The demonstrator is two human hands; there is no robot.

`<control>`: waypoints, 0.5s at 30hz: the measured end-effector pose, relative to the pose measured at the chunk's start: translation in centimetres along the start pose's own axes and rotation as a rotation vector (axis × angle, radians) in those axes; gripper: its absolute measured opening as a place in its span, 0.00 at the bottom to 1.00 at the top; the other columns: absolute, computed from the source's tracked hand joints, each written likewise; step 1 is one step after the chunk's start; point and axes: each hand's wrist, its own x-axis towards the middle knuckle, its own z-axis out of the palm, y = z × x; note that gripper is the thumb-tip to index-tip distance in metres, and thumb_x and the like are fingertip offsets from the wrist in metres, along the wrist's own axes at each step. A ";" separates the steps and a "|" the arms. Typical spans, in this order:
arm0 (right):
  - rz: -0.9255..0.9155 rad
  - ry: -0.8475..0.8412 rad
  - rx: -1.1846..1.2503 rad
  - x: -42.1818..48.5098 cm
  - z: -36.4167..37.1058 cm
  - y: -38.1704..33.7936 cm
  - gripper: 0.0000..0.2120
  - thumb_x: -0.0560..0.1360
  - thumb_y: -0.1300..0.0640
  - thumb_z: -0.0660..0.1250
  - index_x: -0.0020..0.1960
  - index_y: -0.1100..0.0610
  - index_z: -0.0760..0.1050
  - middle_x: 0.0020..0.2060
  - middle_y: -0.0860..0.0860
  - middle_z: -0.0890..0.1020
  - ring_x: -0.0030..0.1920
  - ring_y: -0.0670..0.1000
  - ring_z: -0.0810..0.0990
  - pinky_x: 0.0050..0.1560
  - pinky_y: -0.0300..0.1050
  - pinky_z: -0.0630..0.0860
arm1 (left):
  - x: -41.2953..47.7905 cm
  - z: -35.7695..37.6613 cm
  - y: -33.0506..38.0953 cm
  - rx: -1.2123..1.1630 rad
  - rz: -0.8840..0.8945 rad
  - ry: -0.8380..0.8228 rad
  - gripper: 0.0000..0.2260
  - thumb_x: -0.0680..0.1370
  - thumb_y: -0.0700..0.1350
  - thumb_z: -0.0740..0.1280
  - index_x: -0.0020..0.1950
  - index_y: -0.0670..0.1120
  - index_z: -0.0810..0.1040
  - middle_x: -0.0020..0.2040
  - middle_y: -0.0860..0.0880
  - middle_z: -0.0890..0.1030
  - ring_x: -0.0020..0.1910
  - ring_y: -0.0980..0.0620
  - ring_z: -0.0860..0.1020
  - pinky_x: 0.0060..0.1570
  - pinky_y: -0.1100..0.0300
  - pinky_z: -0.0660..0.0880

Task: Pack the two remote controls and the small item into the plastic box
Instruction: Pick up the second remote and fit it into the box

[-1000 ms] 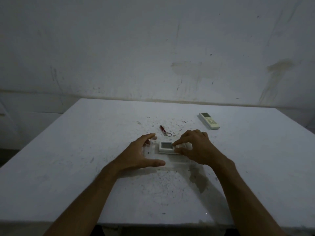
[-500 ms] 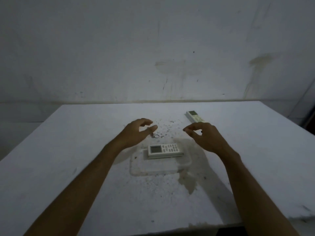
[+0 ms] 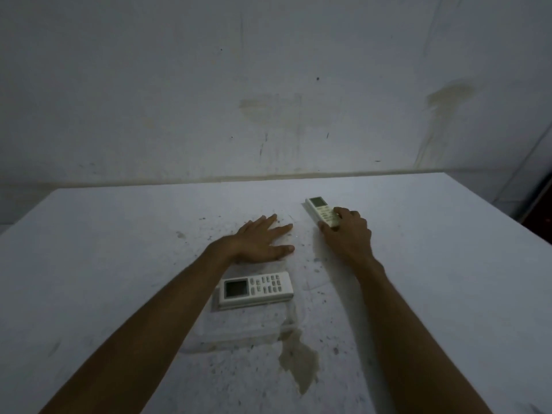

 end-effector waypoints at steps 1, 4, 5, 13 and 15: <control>-0.022 0.019 0.019 0.0 0.2 0.5 0.28 0.76 0.42 0.66 0.71 0.55 0.73 0.63 0.59 0.78 0.62 0.63 0.77 0.62 0.61 0.75 | 0.0 0.0 0.0 0.004 0.002 -0.006 0.34 0.80 0.70 0.52 0.82 0.63 0.45 0.84 0.52 0.39 0.82 0.49 0.38 0.78 0.47 0.38; -0.045 0.049 0.087 -0.2 0.1 1.1 0.26 0.77 0.46 0.67 0.71 0.59 0.74 0.64 0.61 0.79 0.60 0.62 0.79 0.62 0.57 0.78 | -0.2 0.0 0.0 -0.012 0.002 -0.011 0.34 0.80 0.71 0.51 0.82 0.64 0.44 0.83 0.53 0.37 0.82 0.50 0.36 0.78 0.47 0.37; -0.046 0.053 0.123 -0.4 0.0 1.1 0.26 0.78 0.48 0.67 0.72 0.60 0.74 0.65 0.61 0.78 0.61 0.60 0.80 0.62 0.51 0.78 | -0.3 0.0 0.0 -0.011 0.004 -0.010 0.34 0.79 0.71 0.51 0.82 0.64 0.44 0.83 0.54 0.37 0.82 0.50 0.36 0.78 0.47 0.37; -0.164 0.082 0.392 -4.1 -2.9 -1.6 0.25 0.78 0.50 0.71 0.73 0.54 0.73 0.68 0.53 0.77 0.63 0.50 0.76 0.61 0.48 0.79 | -3.1 -4.3 2.9 -0.484 0.020 0.169 0.42 0.74 0.75 0.59 0.83 0.56 0.58 0.81 0.53 0.62 0.79 0.49 0.63 0.77 0.47 0.61; -0.213 0.029 0.464 -5.7 -3.5 -2.9 0.24 0.78 0.50 0.70 0.73 0.51 0.72 0.67 0.50 0.77 0.62 0.48 0.77 0.58 0.49 0.81 | -4.9 -5.3 3.3 -0.626 0.088 0.299 0.38 0.75 0.66 0.68 0.81 0.53 0.63 0.77 0.52 0.71 0.73 0.50 0.71 0.69 0.50 0.72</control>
